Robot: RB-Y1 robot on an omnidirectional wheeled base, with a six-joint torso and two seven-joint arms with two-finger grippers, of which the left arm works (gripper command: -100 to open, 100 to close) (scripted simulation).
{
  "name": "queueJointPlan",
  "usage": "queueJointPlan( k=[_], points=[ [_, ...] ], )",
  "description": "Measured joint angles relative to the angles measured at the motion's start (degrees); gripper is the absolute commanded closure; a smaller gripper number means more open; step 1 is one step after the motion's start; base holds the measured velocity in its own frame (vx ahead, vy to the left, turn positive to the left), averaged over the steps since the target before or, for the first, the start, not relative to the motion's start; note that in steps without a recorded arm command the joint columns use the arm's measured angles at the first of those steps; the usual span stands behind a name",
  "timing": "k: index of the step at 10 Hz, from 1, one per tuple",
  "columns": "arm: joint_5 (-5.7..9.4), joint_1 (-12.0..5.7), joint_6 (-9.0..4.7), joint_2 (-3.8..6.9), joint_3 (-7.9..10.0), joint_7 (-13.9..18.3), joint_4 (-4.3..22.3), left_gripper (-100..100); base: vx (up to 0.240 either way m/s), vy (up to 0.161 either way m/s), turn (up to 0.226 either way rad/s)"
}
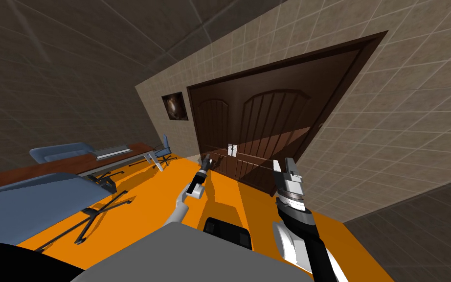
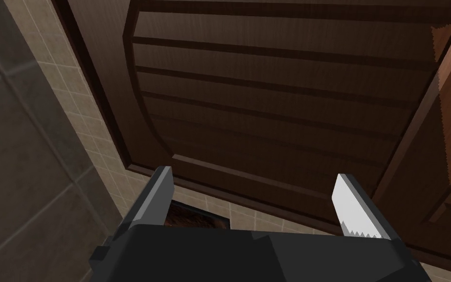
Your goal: Pull the door open
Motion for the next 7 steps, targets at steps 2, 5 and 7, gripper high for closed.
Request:
queueJointPlan(
  k=[2, 5, 7],
  points=[
    [-0.07, -1.75, -0.15, 0.22, -0.15, 0.2, 3.6, -100, 0.101, -0.014, -0.046],
    [-0.11, -3.97, 0.15, 0.68, -0.37, 0.7, 8.1, -100, 0.101, -0.008, -0.048],
    [-0.16, -5.49, 0.26, 0.90, -0.52, 1.0, 11.1, -100, 0.107, -0.012, -0.047]
  ],
)
